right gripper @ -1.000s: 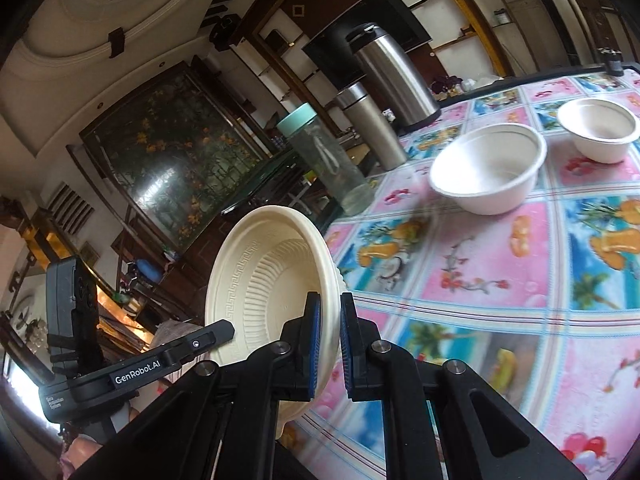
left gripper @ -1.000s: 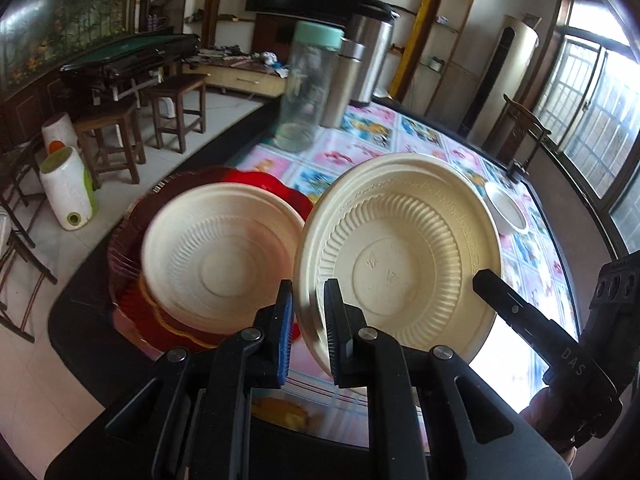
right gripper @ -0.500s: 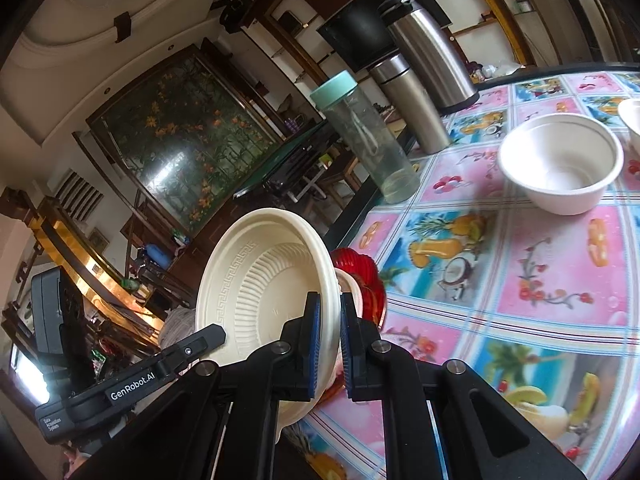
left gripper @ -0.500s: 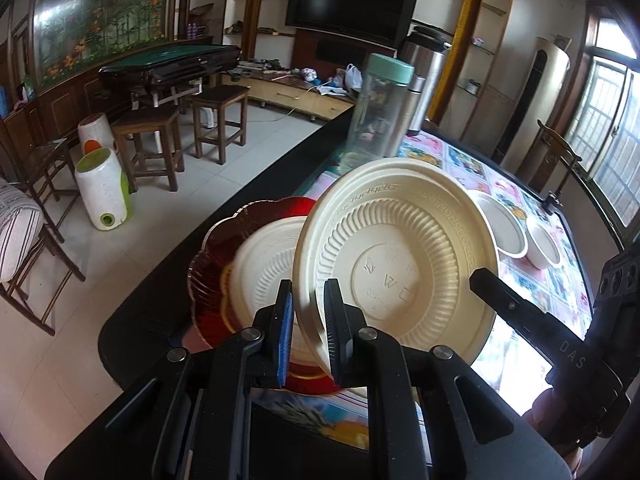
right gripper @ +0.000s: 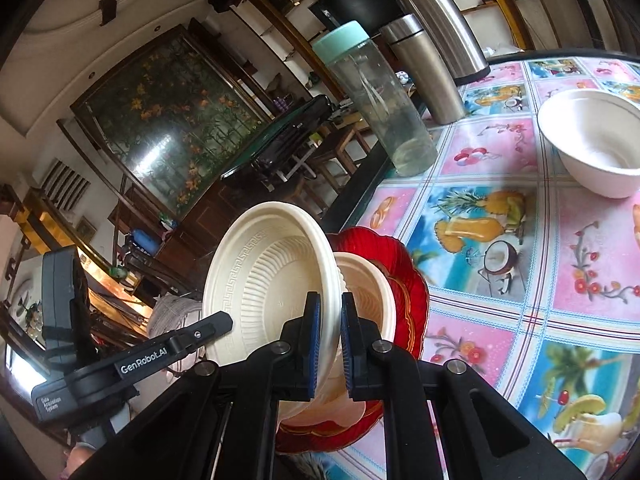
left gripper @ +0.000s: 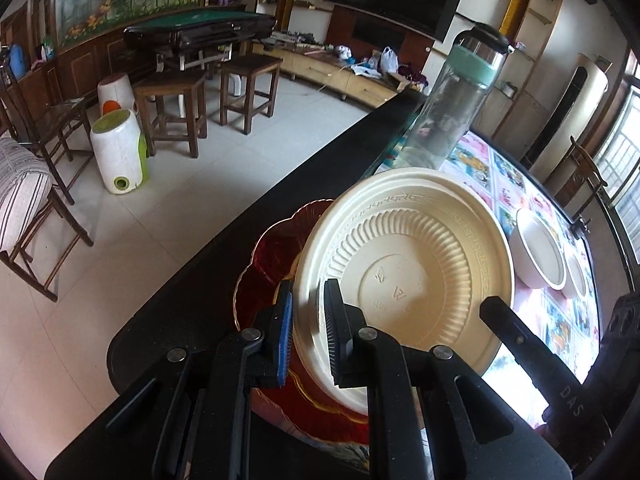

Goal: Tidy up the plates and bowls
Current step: 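Lower both beige bowls into the red plate stack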

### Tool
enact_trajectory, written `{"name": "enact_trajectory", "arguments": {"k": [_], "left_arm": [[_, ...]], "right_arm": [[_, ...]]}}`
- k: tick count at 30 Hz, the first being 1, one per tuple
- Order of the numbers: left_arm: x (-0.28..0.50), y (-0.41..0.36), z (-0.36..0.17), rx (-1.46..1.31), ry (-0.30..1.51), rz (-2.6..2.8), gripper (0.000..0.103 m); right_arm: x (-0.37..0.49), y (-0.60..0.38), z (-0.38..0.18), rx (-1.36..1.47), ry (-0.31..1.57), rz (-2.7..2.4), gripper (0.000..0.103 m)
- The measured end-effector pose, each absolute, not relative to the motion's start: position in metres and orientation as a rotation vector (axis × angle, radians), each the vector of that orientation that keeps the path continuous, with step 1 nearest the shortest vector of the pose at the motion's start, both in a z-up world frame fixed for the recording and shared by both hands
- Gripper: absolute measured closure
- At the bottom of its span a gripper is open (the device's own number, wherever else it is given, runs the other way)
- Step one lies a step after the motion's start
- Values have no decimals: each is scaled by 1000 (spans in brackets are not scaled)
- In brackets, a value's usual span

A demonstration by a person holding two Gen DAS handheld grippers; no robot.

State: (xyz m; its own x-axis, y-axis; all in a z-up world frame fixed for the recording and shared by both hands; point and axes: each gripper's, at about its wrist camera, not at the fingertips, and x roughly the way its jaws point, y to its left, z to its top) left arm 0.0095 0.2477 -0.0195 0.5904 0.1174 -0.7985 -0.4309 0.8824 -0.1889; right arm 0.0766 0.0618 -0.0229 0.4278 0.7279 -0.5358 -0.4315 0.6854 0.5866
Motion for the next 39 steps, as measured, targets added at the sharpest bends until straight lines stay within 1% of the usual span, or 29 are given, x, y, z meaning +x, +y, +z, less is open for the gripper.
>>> {"name": "enact_trajectory", "arguments": {"k": [9, 11, 12, 15, 17, 19, 21, 27, 39], "left_arm": [[18, 251, -31, -373, 915, 339, 90], [18, 253, -31, -375, 911, 339, 90], [17, 254, -31, -379, 908, 338, 90], [14, 259, -29, -401, 898, 333, 90], [11, 263, -26, -401, 881, 360, 90], [7, 267, -23, -391, 857, 391, 90], [4, 270, -21, -398, 846, 392, 90], [-2, 260, -16, -373, 834, 382, 90], [-5, 190, 0, -217, 820, 272, 90]], "right_arm": [[85, 56, -44, 426, 883, 740, 92], [83, 57, -43, 409, 867, 741, 91], [82, 58, -42, 393, 856, 740, 89], [74, 60, -40, 349, 817, 738, 88], [69, 57, -35, 338, 771, 736, 84], [66, 49, -31, 354, 726, 730, 74], [68, 40, -30, 386, 712, 727, 72], [74, 16, -31, 423, 723, 679, 72], [70, -24, -31, 458, 727, 621, 72]]}}
